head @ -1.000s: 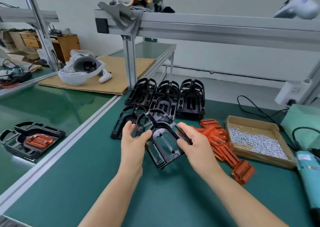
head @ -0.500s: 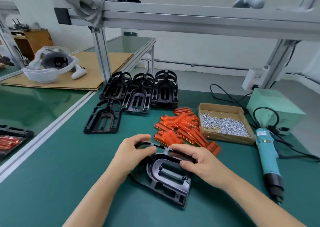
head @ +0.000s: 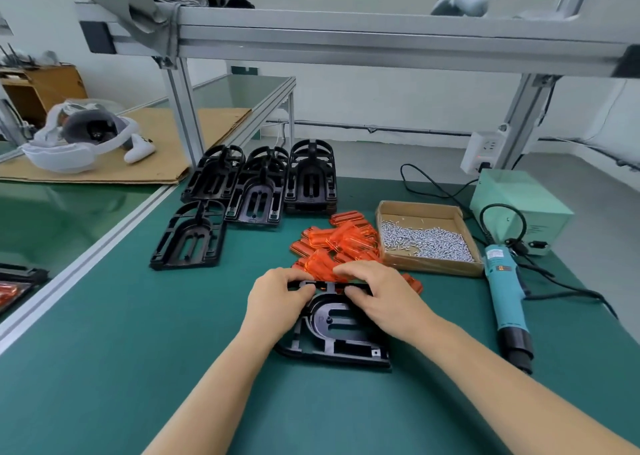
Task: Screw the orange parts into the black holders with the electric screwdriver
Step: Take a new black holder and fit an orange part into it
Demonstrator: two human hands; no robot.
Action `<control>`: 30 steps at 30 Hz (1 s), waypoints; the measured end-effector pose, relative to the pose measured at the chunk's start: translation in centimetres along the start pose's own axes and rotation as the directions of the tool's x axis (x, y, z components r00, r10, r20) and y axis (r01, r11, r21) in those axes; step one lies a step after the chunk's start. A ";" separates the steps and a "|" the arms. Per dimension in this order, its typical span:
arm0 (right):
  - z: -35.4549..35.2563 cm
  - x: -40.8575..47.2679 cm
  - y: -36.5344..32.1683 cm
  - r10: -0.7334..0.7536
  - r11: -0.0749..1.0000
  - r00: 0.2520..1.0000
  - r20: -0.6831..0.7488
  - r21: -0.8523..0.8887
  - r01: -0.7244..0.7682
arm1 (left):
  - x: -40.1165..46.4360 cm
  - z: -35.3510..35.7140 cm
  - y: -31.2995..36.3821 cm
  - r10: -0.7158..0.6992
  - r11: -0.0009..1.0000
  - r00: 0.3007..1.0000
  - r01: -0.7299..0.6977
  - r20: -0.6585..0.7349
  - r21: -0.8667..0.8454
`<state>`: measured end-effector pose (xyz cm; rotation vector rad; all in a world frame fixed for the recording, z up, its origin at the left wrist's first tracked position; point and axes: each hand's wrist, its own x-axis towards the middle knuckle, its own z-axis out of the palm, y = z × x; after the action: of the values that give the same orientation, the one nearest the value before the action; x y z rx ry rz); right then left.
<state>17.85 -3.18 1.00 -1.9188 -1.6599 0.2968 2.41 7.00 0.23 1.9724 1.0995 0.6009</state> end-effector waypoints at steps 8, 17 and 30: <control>0.5 3.5 0.2 0.165 0.979 0.982 -0.087 -0.110 -0.174 | 1.3 0.5 -0.1 0.008 0.998 1.000 -0.007 -0.011 0.062; -0.7 2.4 -0.4 0.194 0.960 0.964 -0.180 -0.168 -0.224 | 2.7 0.4 -0.3 0.008 0.997 1.000 -0.008 -0.001 0.083; -2.7 -0.6 4.5 0.253 0.940 0.965 -0.067 -0.219 -0.262 | 2.6 -0.5 -0.3 -0.001 1.000 0.997 -0.002 0.082 0.031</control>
<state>22.86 -4.74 0.54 -2.3035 -1.4686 0.1757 3.28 9.55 0.35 2.0059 1.0640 0.5019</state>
